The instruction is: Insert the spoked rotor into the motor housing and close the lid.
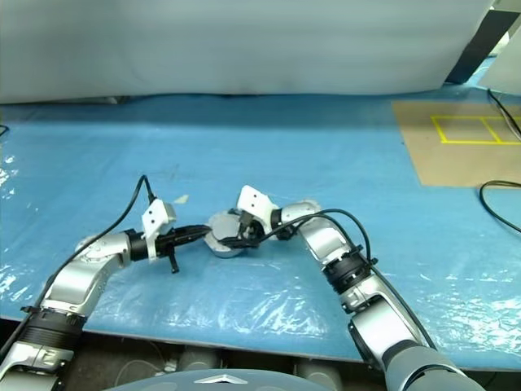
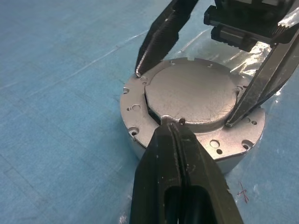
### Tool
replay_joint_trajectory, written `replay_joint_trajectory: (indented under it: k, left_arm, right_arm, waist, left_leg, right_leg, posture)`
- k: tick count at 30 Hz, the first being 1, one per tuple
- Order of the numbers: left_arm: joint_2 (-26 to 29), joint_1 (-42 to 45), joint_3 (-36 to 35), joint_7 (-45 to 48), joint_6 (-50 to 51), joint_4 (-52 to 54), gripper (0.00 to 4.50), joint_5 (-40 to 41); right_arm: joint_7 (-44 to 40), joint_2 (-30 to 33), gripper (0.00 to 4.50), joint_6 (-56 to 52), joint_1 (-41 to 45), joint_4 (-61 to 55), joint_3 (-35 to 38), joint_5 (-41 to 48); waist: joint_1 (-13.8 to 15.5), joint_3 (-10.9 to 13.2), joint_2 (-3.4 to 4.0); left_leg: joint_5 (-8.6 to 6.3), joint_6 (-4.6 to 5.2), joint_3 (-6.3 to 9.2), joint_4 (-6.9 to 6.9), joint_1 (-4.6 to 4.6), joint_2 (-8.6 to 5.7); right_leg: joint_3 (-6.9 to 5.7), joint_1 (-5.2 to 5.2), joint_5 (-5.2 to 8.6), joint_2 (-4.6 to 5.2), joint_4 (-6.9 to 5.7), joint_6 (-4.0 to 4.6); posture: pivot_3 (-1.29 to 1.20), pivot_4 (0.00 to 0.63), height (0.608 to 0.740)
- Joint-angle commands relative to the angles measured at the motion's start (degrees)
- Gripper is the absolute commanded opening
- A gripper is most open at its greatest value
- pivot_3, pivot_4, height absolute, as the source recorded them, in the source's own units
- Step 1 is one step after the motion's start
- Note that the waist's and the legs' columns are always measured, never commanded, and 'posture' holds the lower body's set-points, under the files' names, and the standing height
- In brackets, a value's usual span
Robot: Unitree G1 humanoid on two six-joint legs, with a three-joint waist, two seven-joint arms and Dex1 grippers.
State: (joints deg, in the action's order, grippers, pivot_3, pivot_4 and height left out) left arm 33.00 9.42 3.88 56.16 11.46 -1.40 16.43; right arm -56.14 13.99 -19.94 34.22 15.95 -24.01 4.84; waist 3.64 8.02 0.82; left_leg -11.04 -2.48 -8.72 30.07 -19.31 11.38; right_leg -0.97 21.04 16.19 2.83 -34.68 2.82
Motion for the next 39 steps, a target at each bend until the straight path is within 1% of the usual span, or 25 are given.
replay_joint_trajectory:
  k: [1,2,3,5,6,9,11,14,17,21,24,26,31,39]
  left_arm:
    - [0.33,-0.71,1.64,0.29,0.88,-1.74,0.00,-1.64]
    - [0.25,-0.56,1.73,0.28,0.84,-1.77,0.00,-1.65]
    - [0.16,-0.44,1.80,0.27,0.80,-1.84,0.00,-1.68]
    - [0.13,-0.20,1.86,0.39,0.73,-2.05,0.00,-1.71]
    - [0.12,-0.12,1.84,0.45,0.69,-2.19,0.00,-1.71]
    - [0.15,0.04,1.76,0.60,0.55,-2.61,0.00,-1.80]
    - [0.18,0.14,1.67,0.69,0.56,-2.84,0.00,-1.80]
    - [0.21,0.18,1.65,0.75,0.53,-2.96,0.00,-1.82]
    - [0.18,-0.06,1.77,0.73,0.62,-2.69,0.00,-1.79]
    - [0.22,-0.14,1.70,0.69,0.63,-2.62,0.00,-1.77]
    - [0.48,-0.32,1.53,0.85,0.71,-2.50,0.00,-1.67]
    - [0.61,-0.29,1.48,0.93,0.74,-2.58,0.00,-1.68]
    - [0.66,-0.24,1.39,0.94,0.78,-2.69,0.00,-1.58]
    - [0.89,-0.56,1.48,0.89,0.64,-2.64,0.00,-1.82]
  right_arm:
    - [-2.42,1.75,4.49,-8.74,-1.49,0.45,1.89,2.86]
    - [-2.91,1.90,4.49,-9.07,-1.06,-0.44,3.12,4.10]
    - [-3.21,1.97,4.49,-9.30,-0.75,-1.36,4.28,5.22]
    - [-3.41,1.45,4.49,-10.88,0.16,-3.36,7.83,8.86]
    - [-3.46,1.32,4.49,-11.80,0.60,-4.22,9.12,10.32]
    - [-4.27,1.45,4.49,-14.04,0.72,-7.80,12.14,14.31]
    - [-3.27,1.09,4.49,-15.23,0.55,-8.40,13.80,15.65]
    - [-2.17,1.16,4.49,-16.28,0.14,-8.27,14.28,15.83]
    - [-1.28,2.19,4.49,-21.40,0.12,-5.76,14.92,16.67]
    - [-4.20,5.50,4.49,-32.59,-1.75,-5.92,13.05,19.67]
    - [-4.15,5.43,4.49,-42.37,-1.77,-4.62,17.03,25.15]
    - [-3.73,5.12,4.49,-45.14,-2.02,-4.17,18.13,26.79]
    - [-1.15,2.92,4.49,-46.52,-3.11,-4.24,17.56,27.30]
    - [3.07,-1.31,4.49,-45.97,-1.94,-1.31,19.95,28.07]
  waist:
    - [0.33,0.06,-0.06]
    - [0.43,0.06,-0.06]
    - [0.49,0.06,-0.07]
    - [0.48,0.16,-0.20]
    - [0.45,0.22,-0.31]
    - [0.27,0.23,-0.33]
    - [0.27,0.24,-0.33]
    - [0.25,0.24,-0.34]
    - [0.30,0.25,-0.35]
    - [0.47,0.26,-0.36]
    - [0.37,0.26,-0.36]
    - [0.38,0.26,-0.36]
    - [0.38,0.25,-0.36]
    - [0.43,0.25,-0.36]
  left_leg:
    - [0.01,0.00,-0.01,0.01,-0.09,-0.01]
    - [0.01,-0.01,-0.01,0.02,-0.24,-0.01]
    - [0.04,-0.05,-0.02,0.06,-0.38,-0.02]
    - [0.12,-0.20,-0.04,0.08,-0.65,-0.10]
    - [0.14,-0.21,-0.03,0.08,-0.86,-0.16]
    - [0.25,-0.12,-0.01,0.27,-1.43,-0.42]
    - [0.23,-0.16,0.05,0.43,-1.76,-0.38]
    - [0.08,-0.41,0.15,0.48,-1.77,-0.34]
    - [0.07,-0.43,0.20,0.48,-1.72,-0.38]
    - [0.07,-0.43,0.24,0.62,-1.58,-0.38]
    - [0.07,-0.42,0.24,0.65,-1.53,-0.40]
    - [0.07,-0.42,0.24,0.68,-1.52,-0.38]
    - [0.07,-0.42,0.24,0.76,-1.50,-0.34]
    - [0.07,-0.41,0.23,0.88,-1.52,-0.24]
  right_leg:
    - [0.01,0.06,0.03,0.01,0.00,-0.04]
    - [0.00,0.16,0.03,0.01,0.03,-0.04]
    - [0.00,0.22,-0.11,0.01,0.03,0.22]
    - [-0.03,0.34,-0.11,0.07,0.09,0.12]
    - [-0.08,0.50,-0.26,0.08,0.05,-0.10]
    - [-0.26,0.96,-0.30,0.03,-0.06,-0.13]
    - [-0.38,1.11,-0.31,-0.13,-0.07,-0.14]
    - [-0.49,1.08,-0.32,-0.16,-0.08,-0.15]
    - [-0.50,1.02,-0.39,-0.13,-0.09,-0.26]
    - [-0.50,0.77,-0.44,-0.08,-0.08,-0.33]
    - [-0.49,0.71,-0.45,-0.07,-0.10,-0.31]
    - [-0.49,0.70,-0.46,-0.10,-0.14,-0.29]
    - [-0.49,0.67,-0.48,-0.10,-0.17,-0.26]
    - [-0.50,0.67,-0.49,-0.09,-0.25,-0.22]
  posture:
    - [0.00,0.150,0.740]
    - [0.00,0.150,0.740]
    - [0.00,0.150,0.740]
    - [0.00,0.150,0.740]
    - [0.00,0.150,0.740]
    - [0.00,0.150,0.740]
    - [0.00,0.150,0.740]
    - [0.00,0.150,0.740]
    - [0.00,0.150,0.740]
    - [0.00,0.150,0.740]
    - [0.00,0.150,0.740]
    - [0.00,0.150,0.740]
    - [0.00,0.150,0.740]
    - [0.00,0.150,0.740]
